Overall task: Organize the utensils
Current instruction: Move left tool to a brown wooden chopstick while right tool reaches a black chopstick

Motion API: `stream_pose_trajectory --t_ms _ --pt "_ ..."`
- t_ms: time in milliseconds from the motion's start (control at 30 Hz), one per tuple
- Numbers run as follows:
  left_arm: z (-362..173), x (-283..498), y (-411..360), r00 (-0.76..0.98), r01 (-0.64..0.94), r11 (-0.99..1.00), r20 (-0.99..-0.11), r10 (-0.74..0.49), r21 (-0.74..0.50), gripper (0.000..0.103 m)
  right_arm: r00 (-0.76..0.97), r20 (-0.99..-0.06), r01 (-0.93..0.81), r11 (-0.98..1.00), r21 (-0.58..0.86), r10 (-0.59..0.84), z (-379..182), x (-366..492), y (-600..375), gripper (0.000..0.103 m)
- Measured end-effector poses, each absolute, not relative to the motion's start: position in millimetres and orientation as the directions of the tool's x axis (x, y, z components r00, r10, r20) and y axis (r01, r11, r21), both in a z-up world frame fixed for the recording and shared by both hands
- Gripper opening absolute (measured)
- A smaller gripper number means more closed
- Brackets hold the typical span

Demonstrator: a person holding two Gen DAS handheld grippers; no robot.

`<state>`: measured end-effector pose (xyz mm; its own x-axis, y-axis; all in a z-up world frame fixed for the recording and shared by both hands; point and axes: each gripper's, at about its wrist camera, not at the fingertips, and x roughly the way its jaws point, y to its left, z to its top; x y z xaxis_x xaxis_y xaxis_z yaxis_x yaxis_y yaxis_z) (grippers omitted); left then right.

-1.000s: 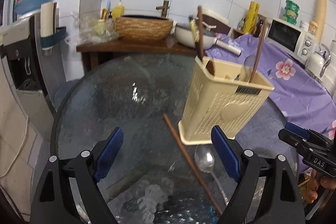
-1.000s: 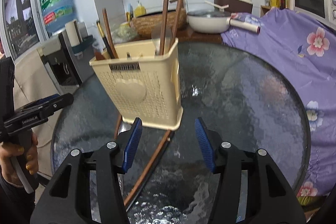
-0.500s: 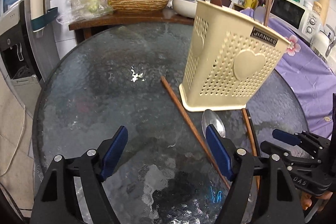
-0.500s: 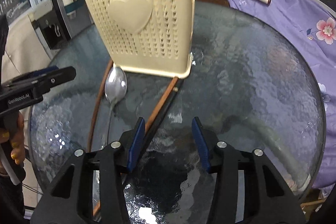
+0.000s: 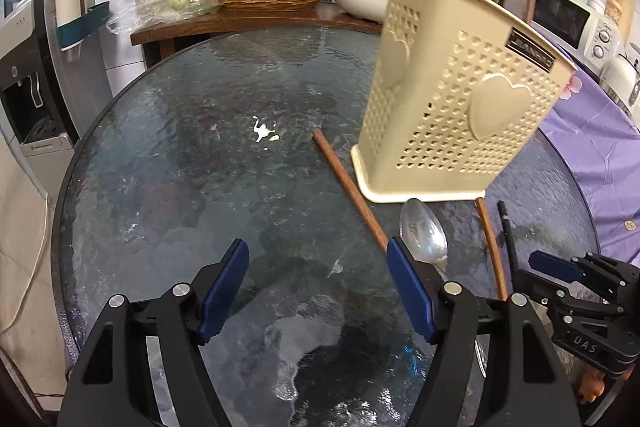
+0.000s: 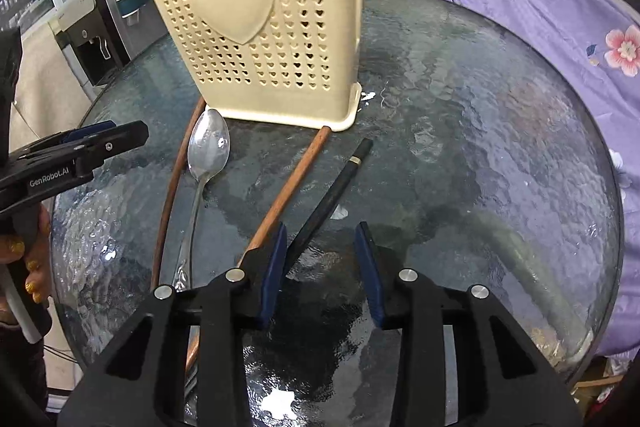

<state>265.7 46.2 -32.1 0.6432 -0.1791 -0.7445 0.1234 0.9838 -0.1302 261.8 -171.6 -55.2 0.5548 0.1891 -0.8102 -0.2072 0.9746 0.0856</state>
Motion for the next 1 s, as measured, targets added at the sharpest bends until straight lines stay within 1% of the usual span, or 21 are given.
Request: stream_pose_trajectory --t_ms 200,400,433,567,733,867,933,1000 --pt "-31.2 271.8 46.9 0.645 0.119 0.986 -0.746 -0.164 -0.113 0.069 0.549 -0.815 -0.192 0.977 0.092 0.184 -56.0 273.2 -172.8 0.03" --pt "-31.7 283.7 48.9 0.634 0.115 0.987 -0.756 -0.162 -0.115 0.066 0.549 -0.823 -0.175 0.983 0.061 0.149 -55.3 289.9 -165.9 0.028" --pt "-32.2 286.3 48.9 0.632 0.115 0.987 -0.758 -0.161 -0.114 0.066 0.55 -0.823 -0.169 0.984 0.058 0.143 -55.0 293.8 -165.8 0.026" --pt "-32.9 302.7 51.0 0.626 0.088 0.989 -0.766 -0.15 -0.122 0.061 0.557 -0.821 -0.15 0.987 0.051 0.127 -54.8 305.6 -167.5 0.017" --pt "-31.6 323.9 52.9 0.628 0.052 0.993 -0.769 -0.117 -0.109 0.053 0.559 -0.82 -0.155 0.987 0.044 0.124 -54.5 312.0 -170.6 0.014" --pt "-35.0 332.9 46.0 0.621 0.066 0.995 -0.778 -0.096 -0.07 0.052 0.562 -0.817 -0.162 0.986 0.048 0.132 -55.4 314.0 -173.0 0.013" --pt "-37.0 334.6 46.7 0.613 0.074 0.993 -0.781 -0.119 -0.093 0.051 0.564 -0.816 -0.164 0.985 0.045 0.131 -56.3 313.3 -172.5 0.013" --pt "-37.3 334.7 49.7 0.611 0.075 0.986 -0.775 -0.162 -0.147 0.051 0.566 -0.814 -0.168 0.985 0.041 0.131 -57.2 312.1 -171.7 0.013"
